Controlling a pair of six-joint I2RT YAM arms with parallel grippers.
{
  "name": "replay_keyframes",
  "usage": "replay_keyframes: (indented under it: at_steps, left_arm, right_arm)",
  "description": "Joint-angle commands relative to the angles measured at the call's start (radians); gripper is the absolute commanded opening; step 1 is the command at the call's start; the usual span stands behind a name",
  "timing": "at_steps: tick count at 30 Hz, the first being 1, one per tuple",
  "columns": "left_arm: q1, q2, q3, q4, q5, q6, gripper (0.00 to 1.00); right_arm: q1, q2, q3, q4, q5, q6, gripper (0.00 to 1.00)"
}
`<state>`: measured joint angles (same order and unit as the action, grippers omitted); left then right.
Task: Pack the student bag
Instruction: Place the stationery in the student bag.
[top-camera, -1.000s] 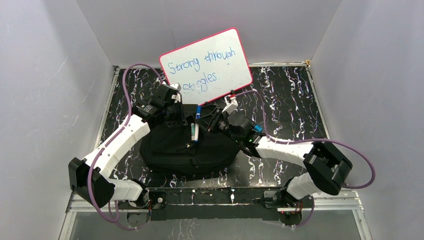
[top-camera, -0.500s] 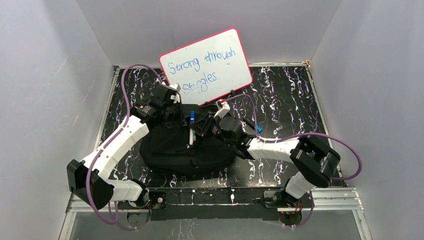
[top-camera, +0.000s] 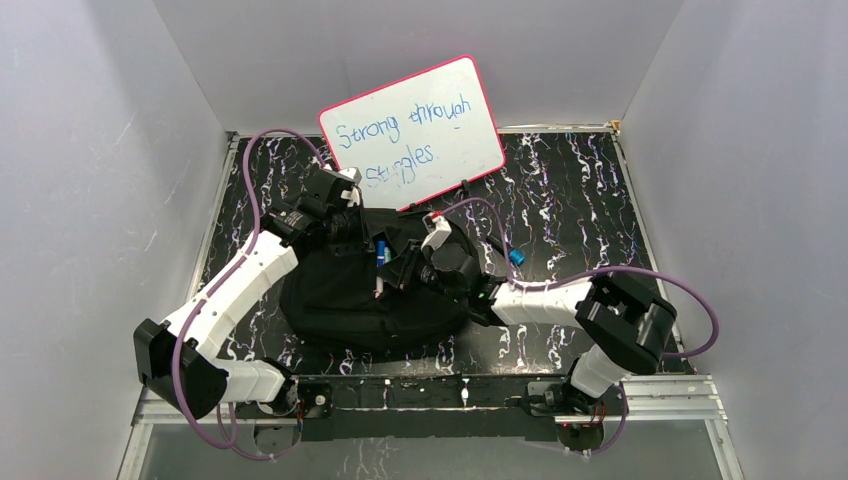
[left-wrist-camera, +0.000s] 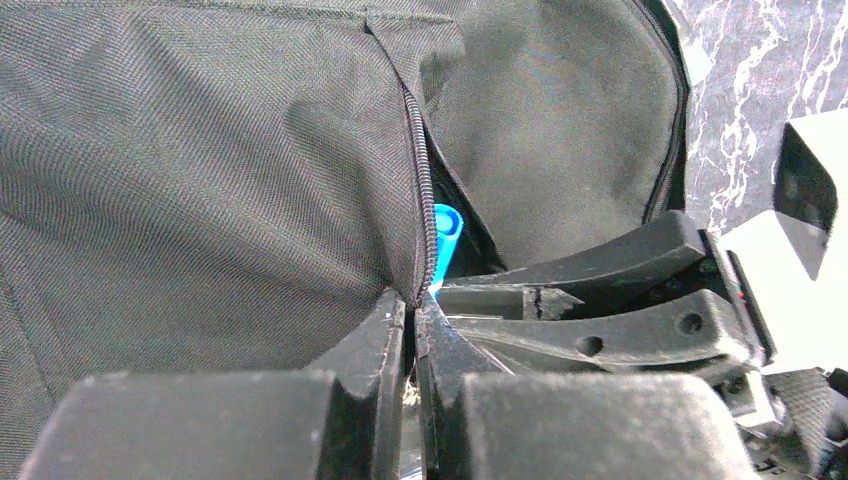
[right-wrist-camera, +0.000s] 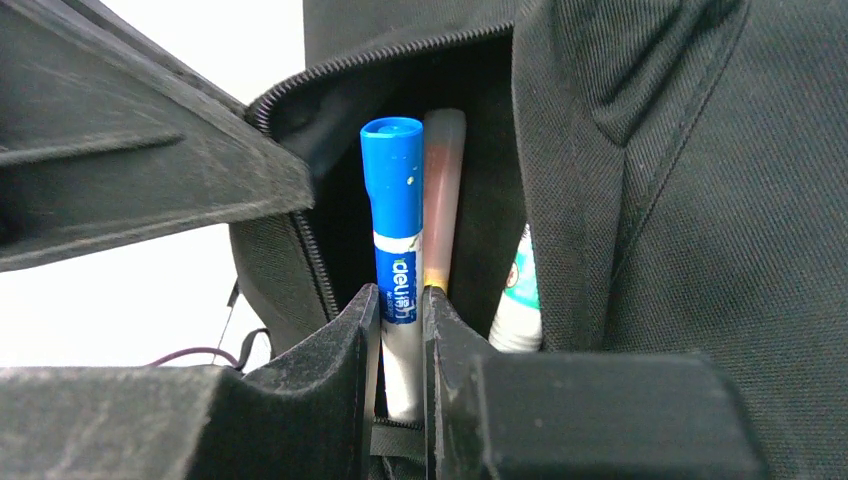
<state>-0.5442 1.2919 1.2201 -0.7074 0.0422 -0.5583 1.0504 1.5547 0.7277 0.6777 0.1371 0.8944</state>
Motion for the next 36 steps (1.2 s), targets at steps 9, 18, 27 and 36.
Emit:
replay_keyframes:
  at_steps: [9, 18, 27, 36]
  left_arm:
    - [0.000, -0.053, 0.031, 0.043, 0.042, -0.015, 0.00]
    - [0.000, -0.062, 0.015, 0.048, 0.043, -0.025, 0.00]
    - [0.000, -0.046, 0.017, 0.056, 0.045, -0.021, 0.00]
    - [0.000, -0.034, 0.018, 0.071, 0.048, -0.032, 0.00]
  right_arm:
    - [0.011, 0.105, 0.127, -0.087, -0.171, 0.002, 0.22]
    - [0.011, -0.009, 0.131, -0.197, -0.050, -0.087, 0.45]
    - [0.010, -0.200, 0.113, -0.351, 0.108, -0.200, 0.47]
    - [-0.091, -0.337, 0.148, -0.840, 0.481, -0.275, 0.70]
